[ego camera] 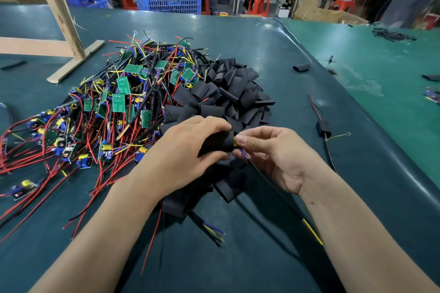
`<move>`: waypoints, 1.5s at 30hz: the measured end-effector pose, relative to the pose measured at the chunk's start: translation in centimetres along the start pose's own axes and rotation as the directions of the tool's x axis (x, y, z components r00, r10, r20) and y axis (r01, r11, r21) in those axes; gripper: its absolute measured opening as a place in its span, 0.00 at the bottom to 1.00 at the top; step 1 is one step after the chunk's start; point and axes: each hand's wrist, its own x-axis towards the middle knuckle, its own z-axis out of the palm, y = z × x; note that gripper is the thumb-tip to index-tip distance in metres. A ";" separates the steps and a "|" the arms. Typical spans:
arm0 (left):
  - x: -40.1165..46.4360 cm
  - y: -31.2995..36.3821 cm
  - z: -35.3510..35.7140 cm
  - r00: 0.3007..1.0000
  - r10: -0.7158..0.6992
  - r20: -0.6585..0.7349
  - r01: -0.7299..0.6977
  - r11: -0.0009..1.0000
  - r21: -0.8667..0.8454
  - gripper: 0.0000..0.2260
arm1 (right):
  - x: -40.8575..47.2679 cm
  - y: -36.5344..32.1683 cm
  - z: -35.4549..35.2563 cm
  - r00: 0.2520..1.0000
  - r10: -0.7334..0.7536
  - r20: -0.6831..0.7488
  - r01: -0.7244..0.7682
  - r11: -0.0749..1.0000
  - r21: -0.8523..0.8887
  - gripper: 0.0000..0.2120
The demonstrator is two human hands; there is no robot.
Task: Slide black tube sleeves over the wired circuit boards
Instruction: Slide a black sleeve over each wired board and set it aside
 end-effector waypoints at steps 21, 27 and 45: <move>0.1 0.8 -0.1 0.986 0.089 -0.144 -0.093 0.995 -0.024 0.20 | -0.2 -0.3 0.0 0.993 -0.112 0.024 0.112 0.994 0.002 0.13; 0.0 0.5 -0.5 0.991 0.035 -0.126 -0.047 0.995 -0.092 0.18 | -0.1 0.0 0.3 0.991 -0.135 0.015 0.134 0.990 0.048 0.12; -0.1 0.0 -0.3 0.974 -0.085 -0.210 0.066 0.993 -0.096 0.17 | 0.3 1.8 -0.7 0.750 -0.531 0.394 0.644 0.451 -0.618 0.26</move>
